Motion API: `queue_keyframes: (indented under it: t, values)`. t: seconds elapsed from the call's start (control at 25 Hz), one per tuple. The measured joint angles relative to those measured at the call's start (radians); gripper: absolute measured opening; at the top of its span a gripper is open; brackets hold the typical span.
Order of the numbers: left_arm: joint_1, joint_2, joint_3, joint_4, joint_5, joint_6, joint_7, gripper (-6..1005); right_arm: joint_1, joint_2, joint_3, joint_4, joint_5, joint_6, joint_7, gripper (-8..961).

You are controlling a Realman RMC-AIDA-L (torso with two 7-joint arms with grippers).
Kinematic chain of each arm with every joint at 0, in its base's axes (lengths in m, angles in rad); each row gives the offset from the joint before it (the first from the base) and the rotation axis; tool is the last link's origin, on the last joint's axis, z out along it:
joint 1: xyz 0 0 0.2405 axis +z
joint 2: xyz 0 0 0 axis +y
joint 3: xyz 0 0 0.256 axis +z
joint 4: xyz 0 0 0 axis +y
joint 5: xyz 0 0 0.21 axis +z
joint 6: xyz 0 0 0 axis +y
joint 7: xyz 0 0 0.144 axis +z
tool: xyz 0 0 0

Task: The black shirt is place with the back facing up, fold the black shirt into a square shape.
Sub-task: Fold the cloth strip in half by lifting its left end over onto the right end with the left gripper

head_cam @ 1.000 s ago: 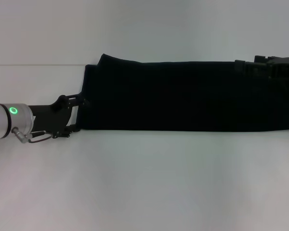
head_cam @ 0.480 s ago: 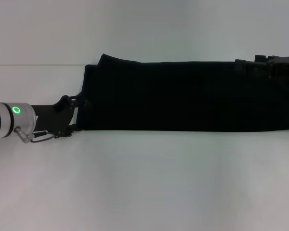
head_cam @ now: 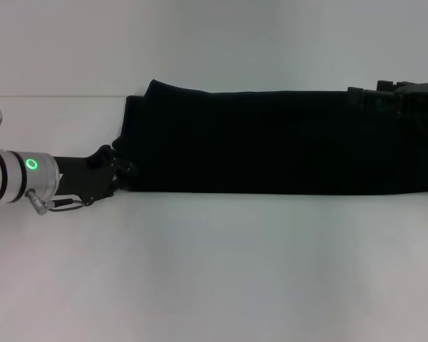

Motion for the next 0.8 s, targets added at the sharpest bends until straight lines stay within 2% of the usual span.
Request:
queue_keyframes:
  t: [0.12,0.2,0.8]
  values:
    - [0.0,0.0,0.001,-0.001,0.0,-0.001,0.002,401,-0.002,0.0,0.0,0.0,0.0,0.0,0.0,906]
    - [0.0,0.0,-0.002,-0.001,0.0,-0.001,0.002,160,-0.002,0.0,0.0,0.0,0.0,0.0,0.0,906]
    - [0.014,0.001,-0.009,0.002,-0.002,0.012,0.053,134,-0.005,0.0,0.001,0.0,0.0,0.0,0.0,908]
